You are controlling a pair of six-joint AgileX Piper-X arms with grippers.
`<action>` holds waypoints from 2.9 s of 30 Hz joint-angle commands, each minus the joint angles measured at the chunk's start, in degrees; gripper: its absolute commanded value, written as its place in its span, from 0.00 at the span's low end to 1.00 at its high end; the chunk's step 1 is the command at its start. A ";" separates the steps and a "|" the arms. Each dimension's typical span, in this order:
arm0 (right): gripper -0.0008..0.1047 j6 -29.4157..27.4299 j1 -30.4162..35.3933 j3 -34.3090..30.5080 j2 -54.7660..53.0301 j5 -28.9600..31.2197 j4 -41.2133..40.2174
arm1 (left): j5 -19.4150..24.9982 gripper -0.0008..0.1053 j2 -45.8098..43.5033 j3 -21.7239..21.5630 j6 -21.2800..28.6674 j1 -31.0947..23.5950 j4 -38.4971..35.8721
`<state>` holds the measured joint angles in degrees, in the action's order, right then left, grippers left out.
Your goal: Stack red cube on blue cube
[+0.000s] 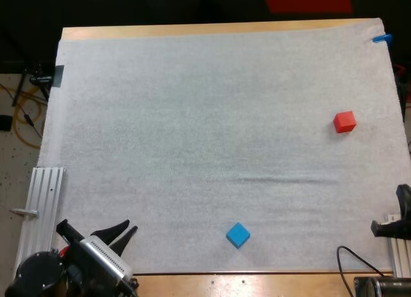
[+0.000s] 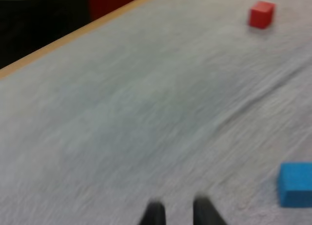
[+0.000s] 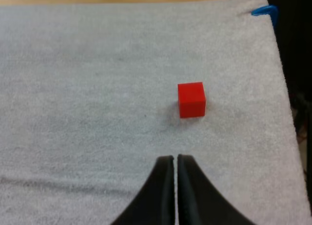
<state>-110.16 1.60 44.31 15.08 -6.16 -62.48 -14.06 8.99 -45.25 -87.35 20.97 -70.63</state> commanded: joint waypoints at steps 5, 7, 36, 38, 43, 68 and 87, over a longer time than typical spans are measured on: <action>0.01 -3.72 -1.54 5.47 7.31 -1.65 -2.74 | -1.45 0.12 7.71 -5.78 2.69 9.77 -6.72; 0.01 -4.27 -2.96 7.00 9.91 -1.74 -4.69 | -1.69 0.12 9.77 -6.95 3.40 11.98 -7.99; 0.63 0.71 -9.27 18.25 47.96 10.29 6.84 | -1.68 0.12 13.39 -7.47 3.41 14.52 -4.93; 0.59 0.71 -9.10 18.25 50.65 10.28 8.70 | -1.68 0.12 13.39 -7.47 3.41 14.52 -4.93; 0.58 0.71 -9.10 18.25 58.21 11.07 13.27 | -1.68 0.12 13.39 -7.47 3.41 14.52 -4.93; 0.58 -3.01 -4.39 20.33 82.89 8.88 22.97 | -1.68 0.12 13.39 -7.47 2.35 14.52 -5.26; 0.23 -1.90 -4.62 21.45 84.78 8.88 23.52 | -1.68 0.12 13.39 -7.47 2.35 14.52 -5.26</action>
<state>-111.89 -2.89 65.06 100.92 3.07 -38.22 -15.29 22.38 -52.33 -84.42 35.35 -76.13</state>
